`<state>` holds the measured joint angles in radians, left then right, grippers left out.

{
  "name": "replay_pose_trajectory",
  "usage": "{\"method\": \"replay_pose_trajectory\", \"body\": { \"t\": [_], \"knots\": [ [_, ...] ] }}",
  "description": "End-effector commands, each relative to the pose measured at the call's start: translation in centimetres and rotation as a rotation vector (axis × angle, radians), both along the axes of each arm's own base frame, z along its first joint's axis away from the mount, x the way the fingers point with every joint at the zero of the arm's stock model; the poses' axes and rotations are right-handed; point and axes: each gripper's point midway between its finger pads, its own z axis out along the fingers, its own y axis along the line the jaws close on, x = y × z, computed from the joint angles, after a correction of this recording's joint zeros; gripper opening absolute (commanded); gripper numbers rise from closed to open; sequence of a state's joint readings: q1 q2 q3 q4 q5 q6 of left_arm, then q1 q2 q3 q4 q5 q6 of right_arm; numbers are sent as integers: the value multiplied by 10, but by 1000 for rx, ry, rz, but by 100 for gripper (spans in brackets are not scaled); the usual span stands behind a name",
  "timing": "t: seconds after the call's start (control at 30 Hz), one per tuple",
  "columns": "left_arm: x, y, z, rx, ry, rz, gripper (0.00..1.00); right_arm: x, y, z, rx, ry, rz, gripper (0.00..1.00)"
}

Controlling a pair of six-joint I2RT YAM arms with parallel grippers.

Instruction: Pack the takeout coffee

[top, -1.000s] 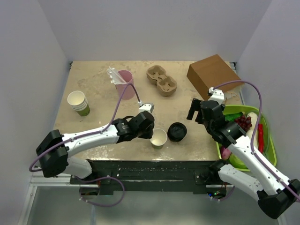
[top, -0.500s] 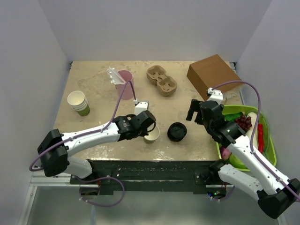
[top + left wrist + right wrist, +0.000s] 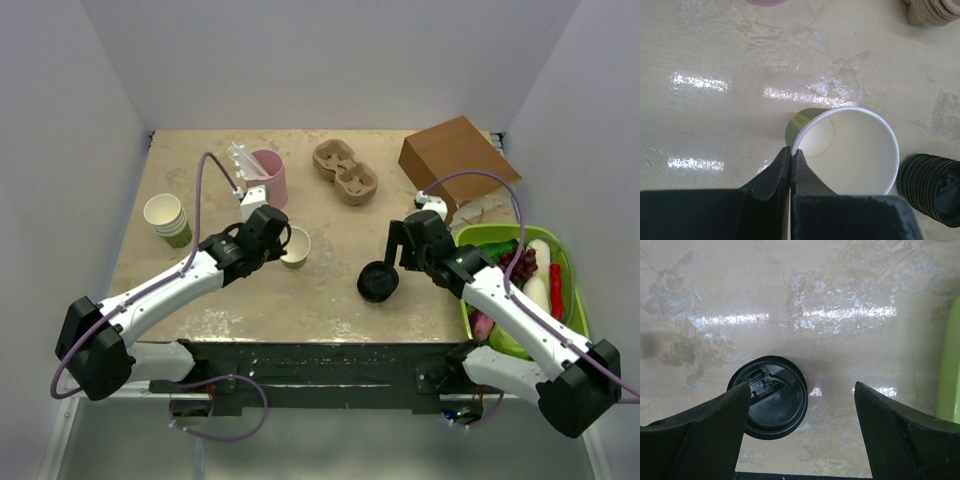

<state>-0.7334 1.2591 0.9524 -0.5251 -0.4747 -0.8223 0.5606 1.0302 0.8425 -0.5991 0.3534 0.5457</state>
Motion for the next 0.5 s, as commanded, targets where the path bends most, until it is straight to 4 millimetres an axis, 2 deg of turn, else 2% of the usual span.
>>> {"method": "replay_pose_trajectory", "body": {
  "t": [0.0,0.13,0.3,0.47],
  "knots": [
    [8,-2,-8,-28,-3,2,0,1,18,-14,62,56,28,84],
    [10,0,-18,-33,17,10,0,0,19,-30,38,120,21,77],
    [11,5,-26,-31,44,19,0,-3,20,-40,31,151,18,70],
    [9,7,-30,-32,62,18,12,-3,22,-46,34,165,27,66]
  ]
}}
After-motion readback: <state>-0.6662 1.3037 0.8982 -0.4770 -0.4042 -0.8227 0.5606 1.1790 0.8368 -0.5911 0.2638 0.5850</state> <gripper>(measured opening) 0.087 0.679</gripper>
